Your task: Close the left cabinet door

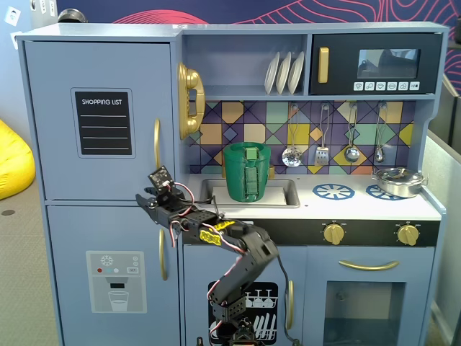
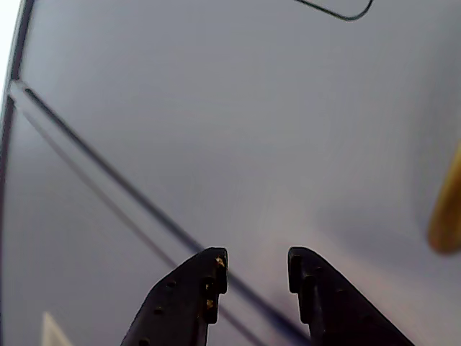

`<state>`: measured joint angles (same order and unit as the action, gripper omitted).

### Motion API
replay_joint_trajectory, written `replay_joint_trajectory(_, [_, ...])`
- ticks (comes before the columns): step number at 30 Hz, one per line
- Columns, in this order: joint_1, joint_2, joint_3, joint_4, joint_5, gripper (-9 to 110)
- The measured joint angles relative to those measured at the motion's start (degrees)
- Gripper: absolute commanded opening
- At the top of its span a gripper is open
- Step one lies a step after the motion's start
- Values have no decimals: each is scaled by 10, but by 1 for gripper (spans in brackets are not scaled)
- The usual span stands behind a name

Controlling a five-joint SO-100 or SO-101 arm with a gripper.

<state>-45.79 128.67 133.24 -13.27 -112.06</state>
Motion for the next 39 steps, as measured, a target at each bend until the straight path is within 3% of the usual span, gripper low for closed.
replay_joint_trajectory(7, [50, 200, 89, 222, 69, 0])
replay_joint_trajectory(15, [290, 353, 173, 616, 155, 0])
replay_joint_trajectory(23, [479, 461, 311, 870, 164, 0])
replay_joint_trajectory(39, [504, 537, 354, 934, 215, 1])
